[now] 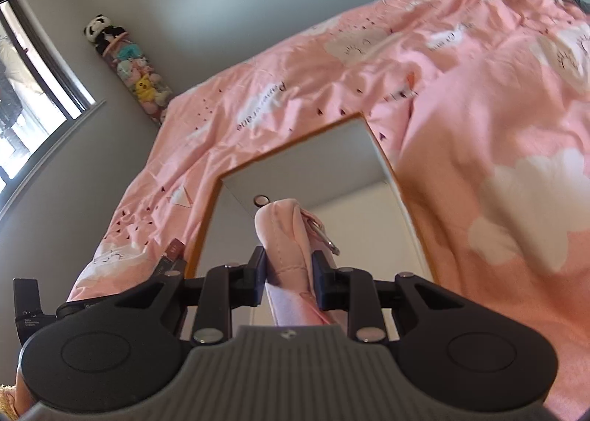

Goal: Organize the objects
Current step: 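Carry the pink pouch into the box with the right gripper while the left gripper grasps the pink wallet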

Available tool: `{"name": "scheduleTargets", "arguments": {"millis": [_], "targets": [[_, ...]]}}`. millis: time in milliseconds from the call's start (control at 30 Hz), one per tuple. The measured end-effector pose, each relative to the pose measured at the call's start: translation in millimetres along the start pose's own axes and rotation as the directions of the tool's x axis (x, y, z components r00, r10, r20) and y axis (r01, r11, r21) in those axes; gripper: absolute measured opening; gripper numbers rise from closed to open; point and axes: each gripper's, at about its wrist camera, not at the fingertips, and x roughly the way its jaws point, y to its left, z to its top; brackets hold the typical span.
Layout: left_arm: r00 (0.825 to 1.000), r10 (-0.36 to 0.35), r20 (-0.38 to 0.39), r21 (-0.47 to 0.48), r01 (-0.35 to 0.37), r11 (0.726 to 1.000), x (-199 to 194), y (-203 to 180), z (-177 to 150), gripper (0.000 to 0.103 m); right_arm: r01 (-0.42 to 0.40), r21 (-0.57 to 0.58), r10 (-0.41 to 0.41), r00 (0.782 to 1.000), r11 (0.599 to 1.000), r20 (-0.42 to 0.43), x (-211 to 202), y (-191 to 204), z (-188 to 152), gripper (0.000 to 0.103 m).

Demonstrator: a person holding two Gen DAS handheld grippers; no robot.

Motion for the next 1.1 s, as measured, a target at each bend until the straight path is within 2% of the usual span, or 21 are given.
{"name": "scheduleTargets", "arguments": {"millis": [67,233,300,400,500,567,633,700,767,833,933,1100], "targets": [[0.999,0.016,0.033,0.016,-0.017,1.0,2.3,-3.3,0.9,0.073,0.006,-0.001,-0.006,1.0,1.0,-0.015,4.0,-3.5,-1.7,0.027],[0.997,0.036,0.073,0.019,-0.038,0.999,3.5,-11.3,5.3,0.06,0.023,-0.009,-0.024,0.999,1.0,-0.036,11.8,-7.5,-4.8,0.027],[0.993,0.038,0.114,0.053,-0.044,0.998,-2.3,-17.2,4.2,0.048,0.026,-0.005,-0.026,0.999,1.0,-0.043,13.1,-9.2,-5.5,0.028],[0.987,-0.006,0.163,0.127,-0.015,0.992,-14.9,-29.0,0.3,0.036,0.032,-0.008,-0.033,0.998,0.999,-0.045,12.3,-11.0,-6.3,0.028],[0.986,-0.039,0.163,0.191,0.007,0.981,-13.6,-43.8,-5.1,0.035,0.046,0.005,-0.045,0.998,0.999,-0.053,12.2,-13.8,-6.4,0.028],[0.993,-0.023,0.115,0.213,-0.002,0.977,-2.6,-48.0,-8.5,0.03,0.054,0.023,-0.053,0.997,0.998,-0.058,11.9,-16.7,-6.9,0.028],[0.997,-0.014,0.078,0.204,-0.002,0.979,7.6,-46.2,-13.2,0.029,0.065,0.039,-0.063,0.996,0.997,-0.061,10.2,-19.6,-7.0,0.028],[0.995,0.009,0.101,0.224,-0.032,0.974,8.8,-46.4,-17.1,0.027,0.078,0.052,-0.074,0.995,0.996,-0.064,8.1,-22.6,-7.4,0.028],[0.995,0.001,0.099,0.227,-0.024,0.974,6.3,-45.4,-16.6,0.025,0.08,0.07,-0.074,0.995,0.994,-0.072,5.8,-24.9,-8.0,0.028],[0.993,-0.005,0.116,0.253,-0.025,0.967,-3.3,-47.3,-16.1,0.023,0.085,0.088,-0.078,0.994,0.993,-0.082,2.9,-25.3,-7.7,0.028],[0.982,-0.016,0.186,0.335,-0.048,0.941,-32.5,-57.5,-16.9,0.021,0.109,0.094,-0.101,0.991,0.99,-0.084,-3.1,-24.8,-5.1,0.028],[0.975,-0.1,0.197,0.409,0.011,0.912,-83.0,-77.1,-15.6,0.02,0.117,0.065,-0.113,0.992,0.991,-0.063,-14.3,-18.2,2.7,0.028]]}}
